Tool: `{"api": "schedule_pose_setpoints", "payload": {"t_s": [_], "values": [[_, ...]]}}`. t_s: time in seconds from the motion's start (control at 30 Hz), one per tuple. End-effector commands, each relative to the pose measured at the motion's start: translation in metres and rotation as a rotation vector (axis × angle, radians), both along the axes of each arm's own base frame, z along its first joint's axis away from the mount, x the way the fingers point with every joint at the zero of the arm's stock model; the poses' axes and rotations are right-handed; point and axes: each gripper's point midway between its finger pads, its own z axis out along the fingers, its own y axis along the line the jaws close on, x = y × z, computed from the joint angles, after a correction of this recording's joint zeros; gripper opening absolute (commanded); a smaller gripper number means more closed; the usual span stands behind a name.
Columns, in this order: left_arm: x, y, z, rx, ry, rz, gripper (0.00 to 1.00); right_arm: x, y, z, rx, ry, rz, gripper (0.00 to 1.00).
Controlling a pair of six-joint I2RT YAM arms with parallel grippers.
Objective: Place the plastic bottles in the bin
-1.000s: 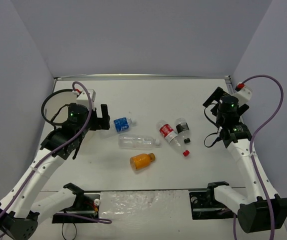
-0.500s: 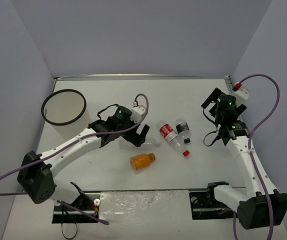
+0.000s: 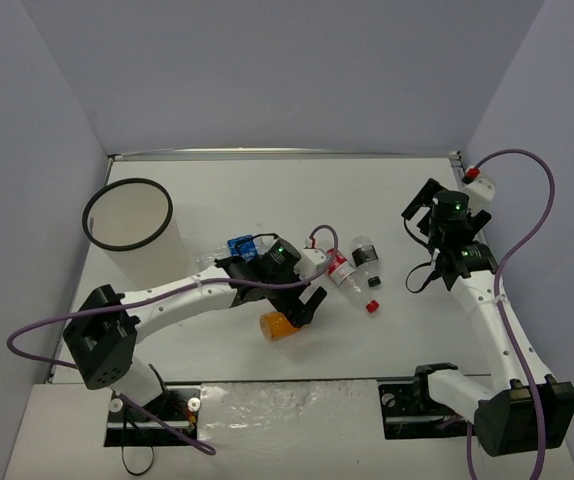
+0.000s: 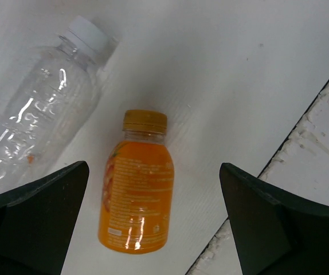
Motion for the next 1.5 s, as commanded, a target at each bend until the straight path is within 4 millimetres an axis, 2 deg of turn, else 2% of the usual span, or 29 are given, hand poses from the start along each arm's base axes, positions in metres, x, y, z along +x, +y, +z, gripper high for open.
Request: {"api": "schedule_pose_setpoints", "payload": {"t_s": [0.0, 0.13, 0.3, 0.33, 0.4, 0.5, 0.57, 0.63, 0.7, 0.83, 0.9, 0.97, 1.03, 1.1, 1.17, 1.2, 1.27, 1.37, 1.43, 1.47], "values": [[-0.001, 0.023, -0.006, 0.077, -0.02, 0.147, 0.97, -0.001, -0.008, 0.019, -0.017, -0.068, -0.029, 1.0], [0.005, 0.049, -0.026, 0.197, -0.046, 0.246, 0.97, -0.002, -0.006, 0.023, -0.008, -0.082, -0.018, 1.0], [0.002, 0.05, -0.036, 0.232, -0.008, 0.261, 0.96, -0.005, -0.006, 0.026, -0.008, -0.095, -0.016, 1.0], [-0.001, 0.05, -0.037, 0.233, 0.007, 0.261, 0.94, -0.006, -0.006, 0.027, -0.009, -0.097, -0.015, 1.0], [-0.012, 0.044, -0.033, 0.208, 0.027, 0.233, 0.8, -0.008, -0.007, 0.028, -0.01, -0.103, -0.022, 1.0], [-0.028, 0.032, -0.02, 0.14, 0.001, 0.171, 0.6, -0.008, -0.008, 0.029, -0.012, -0.105, -0.03, 1.0], [-0.035, 0.028, -0.012, 0.107, 0.007, 0.149, 0.39, -0.007, -0.008, 0.029, -0.014, -0.104, -0.026, 1.0], [-0.036, 0.025, -0.004, 0.073, -0.001, 0.139, 0.23, -0.008, -0.008, 0.03, -0.014, -0.106, -0.026, 1.0], [-0.034, 0.027, 0.003, 0.064, -0.02, 0.143, 0.15, -0.008, -0.008, 0.031, -0.013, -0.11, -0.025, 1.0], [-0.026, 0.028, 0.031, 0.031, -0.082, 0.152, 0.09, -0.012, -0.008, 0.035, -0.015, -0.122, -0.02, 1.0], [-0.015, 0.032, 0.05, 0.013, -0.15, 0.192, 0.06, -0.014, -0.008, 0.038, -0.013, -0.134, -0.023, 1.0], [0.009, 0.039, 0.084, -0.024, -0.264, 0.297, 0.01, -0.016, -0.008, 0.04, -0.009, -0.142, -0.022, 1.0], [0.048, 0.069, 0.119, -0.001, -0.431, 0.513, 0.0, -0.016, -0.007, 0.04, -0.007, -0.145, -0.019, 1.0], [0.089, 0.106, 0.168, -0.034, -0.545, 0.758, 0.0, -0.016, -0.006, 0.039, 0.001, -0.146, -0.012, 1.0], [0.108, 0.123, 0.19, -0.091, -0.54, 0.84, 0.0, -0.014, -0.003, 0.038, 0.004, -0.141, -0.001, 1.0], [0.123, 0.142, 0.209, -0.127, -0.548, 0.914, 0.0, -0.012, -0.002, 0.037, 0.002, -0.135, 0.011, 1.0], [0.136, 0.174, 0.236, -0.153, -0.607, 1.025, 0.0, -0.01, 0.0, 0.034, 0.002, -0.123, 0.022, 1.0], [0.151, 0.219, 0.263, -0.174, -0.675, 1.125, 0.0, -0.007, 0.003, 0.031, 0.007, -0.115, 0.036, 1.0], [0.158, 0.246, 0.269, -0.169, -0.69, 1.208, 0.0, -0.005, 0.004, 0.029, 0.015, -0.11, 0.04, 1.0], [0.159, 0.267, 0.265, -0.135, -0.676, 1.276, 0.03, -0.004, 0.006, 0.029, 0.016, -0.107, 0.047, 1.0]]}}
